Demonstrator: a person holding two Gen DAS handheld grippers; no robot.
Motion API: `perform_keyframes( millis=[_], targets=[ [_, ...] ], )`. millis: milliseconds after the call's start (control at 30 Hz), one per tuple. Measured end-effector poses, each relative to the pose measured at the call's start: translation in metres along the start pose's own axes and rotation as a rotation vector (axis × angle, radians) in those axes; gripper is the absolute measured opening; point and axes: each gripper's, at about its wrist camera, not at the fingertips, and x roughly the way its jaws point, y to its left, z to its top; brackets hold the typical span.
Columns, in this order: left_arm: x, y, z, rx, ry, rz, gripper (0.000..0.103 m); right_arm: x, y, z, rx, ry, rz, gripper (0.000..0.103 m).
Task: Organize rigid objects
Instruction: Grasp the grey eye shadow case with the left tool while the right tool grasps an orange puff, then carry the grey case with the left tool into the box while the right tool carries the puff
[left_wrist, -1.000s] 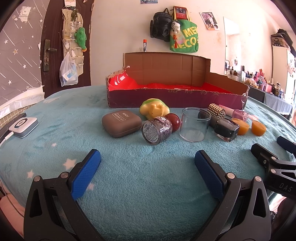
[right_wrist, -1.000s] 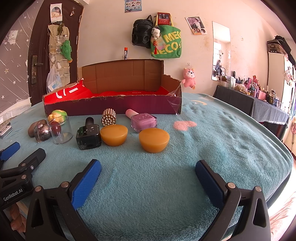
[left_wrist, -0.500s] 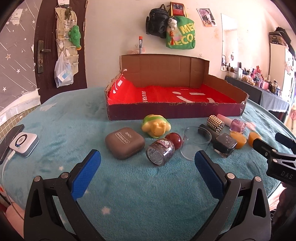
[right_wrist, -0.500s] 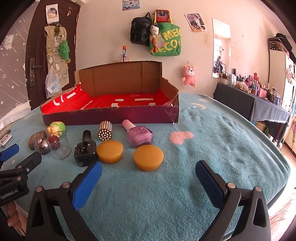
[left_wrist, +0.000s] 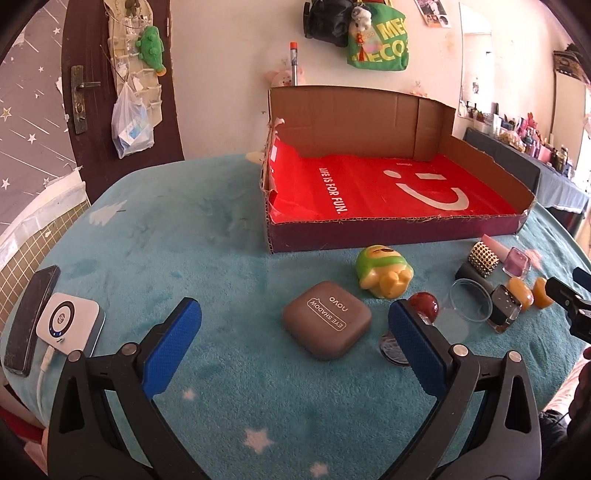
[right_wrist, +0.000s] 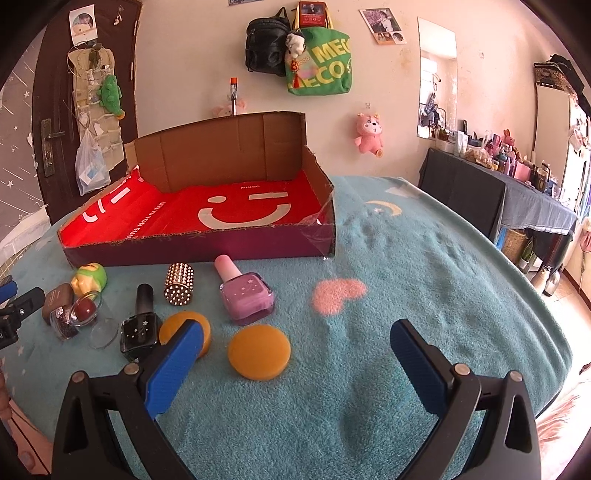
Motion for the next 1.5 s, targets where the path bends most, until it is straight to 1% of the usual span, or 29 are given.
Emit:
perform_keyframes(
  millis=[67, 133, 200, 267, 367, 400, 433, 467, 500, 533, 567, 600, 633, 667, 700, 733, 800, 867, 1033, 1267, 1400, 1500],
  targets=[
    [0.006, 0.002, 0.002, 0.008, 0.035, -0.021, 0.102, 0.003, -0.001, 0.000, -0.001, 0.021, 0.007, 0.103],
    [0.013, 0.002, 0.004, 0.018, 0.074, -0.047, 0.098, 0.006, -0.001, 0.000, -0.002, 0.036, 0.005, 0.102],
    [0.018, 0.000, 0.005, 0.025, 0.104, -0.066, 0.095, 0.008, -0.002, 0.000, 0.000, 0.045, 0.003, 0.098],
    [0.021, -0.002, 0.008, 0.031, 0.110, -0.073, 0.094, 0.011, -0.003, 0.001, 0.004, 0.057, 0.005, 0.097],
    [0.027, -0.005, 0.011, 0.043, 0.118, -0.077, 0.094, 0.015, -0.003, 0.000, 0.010, 0.073, 0.017, 0.093],
    [0.029, -0.005, 0.012, 0.045, 0.123, -0.076, 0.092, 0.017, -0.002, 0.000, 0.008, 0.079, 0.022, 0.091],
    [0.032, -0.006, 0.013, 0.046, 0.130, -0.077, 0.087, 0.019, -0.002, 0.000, 0.007, 0.086, 0.030, 0.089],
    [0.035, -0.006, 0.013, 0.046, 0.143, -0.078, 0.084, 0.021, -0.002, -0.001, 0.007, 0.094, 0.042, 0.085],
    [0.038, -0.006, 0.013, 0.039, 0.158, -0.085, 0.078, 0.022, -0.001, -0.002, 0.007, 0.103, 0.052, 0.079],
    [0.041, -0.004, 0.013, 0.028, 0.173, -0.101, 0.072, 0.024, -0.001, -0.002, 0.007, 0.110, 0.065, 0.075],
    [0.044, -0.004, 0.013, 0.019, 0.186, -0.119, 0.069, 0.025, -0.001, -0.002, 0.006, 0.112, 0.079, 0.071],
    [0.044, -0.004, 0.013, 0.018, 0.189, -0.119, 0.065, 0.024, 0.000, -0.003, 0.007, 0.106, 0.089, 0.064],
    [0.044, -0.006, 0.013, 0.026, 0.183, -0.109, 0.057, 0.023, 0.001, -0.003, 0.008, 0.103, 0.107, 0.058],
    [0.043, -0.008, 0.013, 0.038, 0.177, -0.103, 0.057, 0.022, 0.002, -0.003, 0.006, 0.104, 0.124, 0.043],
    [0.043, -0.009, 0.013, 0.043, 0.175, -0.100, 0.057, 0.021, 0.004, -0.003, -0.002, 0.103, 0.128, 0.040],
    [0.043, -0.009, 0.013, 0.043, 0.175, -0.098, 0.057, 0.021, 0.005, -0.003, -0.011, 0.102, 0.127, 0.040],
    [0.042, -0.010, 0.014, 0.041, 0.175, -0.091, 0.057, 0.019, 0.005, 0.000, -0.010, 0.096, 0.153, 0.039],
    [0.040, -0.010, 0.016, 0.036, 0.170, -0.090, 0.057, 0.016, 0.005, 0.006, -0.017, 0.076, 0.150, 0.039],
    [0.030, -0.012, 0.026, 0.036, 0.129, -0.096, 0.057, 0.006, 0.004, 0.023, -0.030, 0.025, 0.149, 0.039],
    [0.025, -0.016, 0.033, 0.042, 0.109, -0.105, 0.057, 0.010, 0.003, 0.023, -0.018, 0.042, 0.174, 0.039],
    [0.022, -0.020, 0.039, 0.049, 0.096, -0.116, 0.057, 0.007, 0.003, 0.030, -0.023, 0.014, 0.172, 0.039],
    [0.021, -0.025, 0.046, 0.057, 0.084, -0.133, 0.057, 0.006, 0.002, 0.041, -0.030, -0.012, 0.176, 0.039]
  ],
)
